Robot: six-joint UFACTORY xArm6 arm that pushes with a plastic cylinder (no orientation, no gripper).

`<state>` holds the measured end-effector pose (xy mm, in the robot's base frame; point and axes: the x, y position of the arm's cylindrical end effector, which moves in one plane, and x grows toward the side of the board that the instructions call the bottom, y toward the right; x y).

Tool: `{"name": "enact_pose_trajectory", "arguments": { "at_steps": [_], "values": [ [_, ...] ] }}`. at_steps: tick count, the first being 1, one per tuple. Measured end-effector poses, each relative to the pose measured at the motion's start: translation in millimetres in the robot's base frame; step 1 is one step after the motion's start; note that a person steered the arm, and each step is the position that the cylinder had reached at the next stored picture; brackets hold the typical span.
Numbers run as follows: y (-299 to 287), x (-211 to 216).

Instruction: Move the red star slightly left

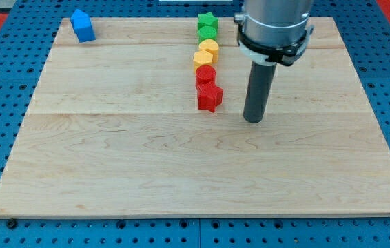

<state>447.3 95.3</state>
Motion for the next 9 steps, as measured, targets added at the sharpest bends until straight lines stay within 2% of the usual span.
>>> {"name": "enact_pose_trajectory", "arguments": {
  "at_steps": [1, 2, 3, 9],
  "values": [
    [-0.2, -31.0],
    [-0.2, -41.6],
    [-1.2, -29.8],
    [-49.5, -29.7]
  ]
}}
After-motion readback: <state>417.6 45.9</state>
